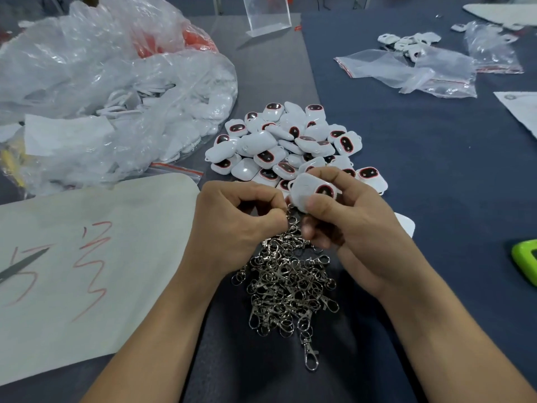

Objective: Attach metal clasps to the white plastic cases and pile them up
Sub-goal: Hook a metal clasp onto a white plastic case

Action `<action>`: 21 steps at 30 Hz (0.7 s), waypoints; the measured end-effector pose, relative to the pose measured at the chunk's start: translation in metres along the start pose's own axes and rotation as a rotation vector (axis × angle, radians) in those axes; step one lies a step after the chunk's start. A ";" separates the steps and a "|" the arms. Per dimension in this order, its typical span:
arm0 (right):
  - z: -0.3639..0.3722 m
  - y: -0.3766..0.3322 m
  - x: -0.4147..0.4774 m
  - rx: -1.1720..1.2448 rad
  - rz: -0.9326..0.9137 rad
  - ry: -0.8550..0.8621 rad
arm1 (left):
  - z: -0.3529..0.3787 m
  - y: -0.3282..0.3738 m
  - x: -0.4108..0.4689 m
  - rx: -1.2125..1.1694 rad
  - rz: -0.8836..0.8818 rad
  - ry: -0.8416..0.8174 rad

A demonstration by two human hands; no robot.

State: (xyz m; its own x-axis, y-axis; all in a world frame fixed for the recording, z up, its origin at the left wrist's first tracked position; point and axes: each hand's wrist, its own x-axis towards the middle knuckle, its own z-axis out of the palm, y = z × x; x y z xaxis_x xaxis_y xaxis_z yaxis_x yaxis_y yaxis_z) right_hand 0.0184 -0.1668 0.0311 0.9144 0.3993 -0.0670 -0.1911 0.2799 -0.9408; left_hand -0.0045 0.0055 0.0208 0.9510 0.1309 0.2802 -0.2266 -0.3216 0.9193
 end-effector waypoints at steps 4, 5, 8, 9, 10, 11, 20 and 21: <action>0.001 0.004 0.001 0.040 0.065 0.023 | 0.002 0.001 -0.002 -0.025 0.012 0.004; 0.002 0.006 0.001 0.027 0.053 0.036 | 0.003 0.001 -0.003 -0.041 0.014 -0.003; 0.005 0.009 0.002 0.028 0.020 0.077 | 0.006 0.002 -0.004 -0.093 0.020 -0.032; 0.005 0.010 0.002 0.036 0.015 0.081 | 0.006 0.002 -0.004 -0.106 0.017 -0.042; 0.005 0.010 0.002 0.043 0.009 0.083 | 0.007 0.001 -0.005 -0.115 0.010 -0.054; 0.005 0.010 0.002 0.050 0.000 0.085 | 0.007 0.001 -0.005 -0.118 0.001 -0.067; -0.002 0.002 0.000 -0.276 -0.190 0.106 | 0.000 0.003 -0.003 -0.178 -0.078 -0.244; -0.002 0.001 -0.001 -0.299 -0.201 0.099 | -0.001 0.004 -0.002 -0.197 -0.084 -0.262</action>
State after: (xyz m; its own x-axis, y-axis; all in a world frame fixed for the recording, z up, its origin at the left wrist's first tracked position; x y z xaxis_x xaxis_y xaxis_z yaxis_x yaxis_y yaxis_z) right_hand 0.0185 -0.1689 0.0297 0.9559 0.2716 0.1113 0.0954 0.0712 -0.9929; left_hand -0.0075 0.0046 0.0236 0.9841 -0.1042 0.1438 -0.1568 -0.1296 0.9791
